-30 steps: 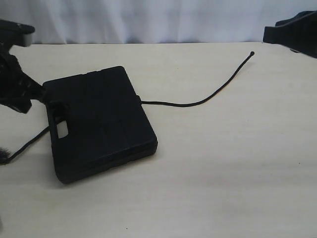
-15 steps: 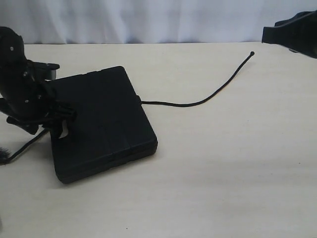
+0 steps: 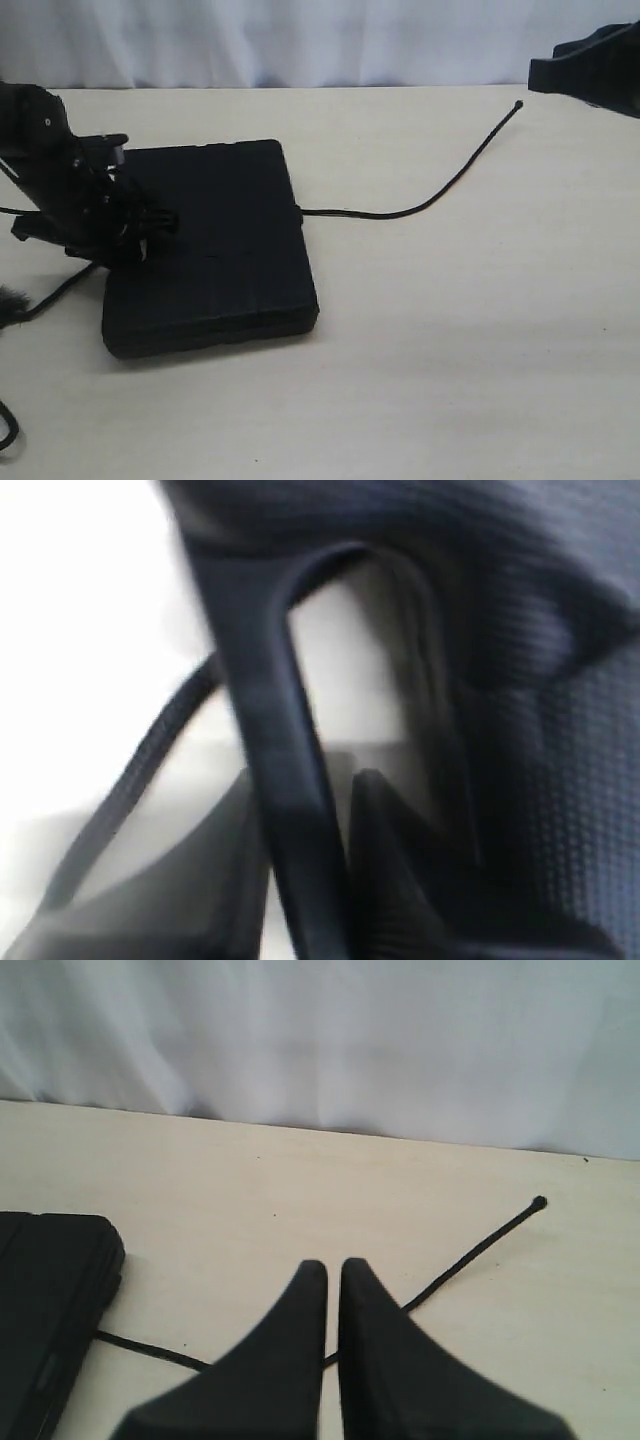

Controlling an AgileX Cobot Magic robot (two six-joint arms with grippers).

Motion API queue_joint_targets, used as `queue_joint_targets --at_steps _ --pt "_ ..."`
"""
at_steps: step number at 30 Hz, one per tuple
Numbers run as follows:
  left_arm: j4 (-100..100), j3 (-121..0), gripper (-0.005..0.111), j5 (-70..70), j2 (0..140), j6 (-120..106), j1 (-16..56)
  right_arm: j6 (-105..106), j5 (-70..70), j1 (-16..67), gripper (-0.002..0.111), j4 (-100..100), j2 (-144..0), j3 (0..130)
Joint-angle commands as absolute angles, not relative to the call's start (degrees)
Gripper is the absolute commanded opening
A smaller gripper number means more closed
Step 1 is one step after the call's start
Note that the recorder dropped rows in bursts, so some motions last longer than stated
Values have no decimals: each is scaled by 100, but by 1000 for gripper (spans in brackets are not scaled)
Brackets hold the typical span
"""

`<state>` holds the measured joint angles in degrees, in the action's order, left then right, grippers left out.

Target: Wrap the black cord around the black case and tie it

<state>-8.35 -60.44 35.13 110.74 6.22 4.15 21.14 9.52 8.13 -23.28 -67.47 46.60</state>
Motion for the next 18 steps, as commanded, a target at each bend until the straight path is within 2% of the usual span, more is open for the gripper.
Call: queue_joint_targets --at_steps 1,6,9,18 --pt "-1873 -6084 0 3253 10473 -255 477 2443 964 818 4 -2283 -6754 4702" --pt "-2610 -6084 0 3154 9889 -678 477 2647 1132 886 4 -2283 -6754 4726" --pt "-2653 -6084 0 3108 9637 -688 477 3195 1201 1209 4 -2283 -6717 4726" --pt "-3228 -6084 0 2942 9414 -688 477 3719 1387 3044 4 -2197 -6582 4726"
